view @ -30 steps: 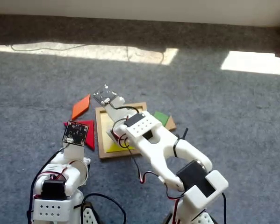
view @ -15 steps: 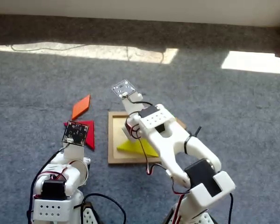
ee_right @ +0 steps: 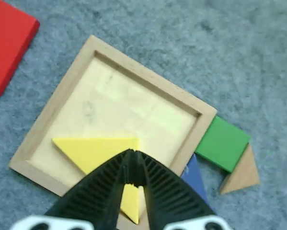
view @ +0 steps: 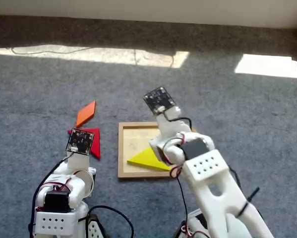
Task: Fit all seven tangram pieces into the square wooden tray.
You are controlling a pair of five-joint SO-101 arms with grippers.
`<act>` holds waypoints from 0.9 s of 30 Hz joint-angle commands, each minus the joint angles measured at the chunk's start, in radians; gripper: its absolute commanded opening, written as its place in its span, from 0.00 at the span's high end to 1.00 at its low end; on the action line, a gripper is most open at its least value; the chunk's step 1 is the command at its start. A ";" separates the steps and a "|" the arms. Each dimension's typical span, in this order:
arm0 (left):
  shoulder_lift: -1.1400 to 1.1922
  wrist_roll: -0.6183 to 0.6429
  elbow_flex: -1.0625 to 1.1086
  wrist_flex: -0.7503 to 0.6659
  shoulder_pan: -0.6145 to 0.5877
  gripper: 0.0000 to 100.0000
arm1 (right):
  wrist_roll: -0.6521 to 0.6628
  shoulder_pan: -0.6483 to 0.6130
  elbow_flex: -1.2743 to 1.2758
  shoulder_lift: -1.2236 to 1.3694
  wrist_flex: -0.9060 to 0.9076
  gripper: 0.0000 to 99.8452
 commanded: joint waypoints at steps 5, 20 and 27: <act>-0.021 -0.008 0.019 0.005 -0.005 0.99 | -0.009 0.160 0.312 -0.585 0.005 0.99; -0.021 -0.008 0.019 0.005 -0.005 0.99 | -0.009 0.209 0.704 -1.096 -0.001 0.99; -0.019 -0.009 0.019 0.006 -0.005 0.99 | -0.009 0.209 0.717 -1.093 -0.001 0.99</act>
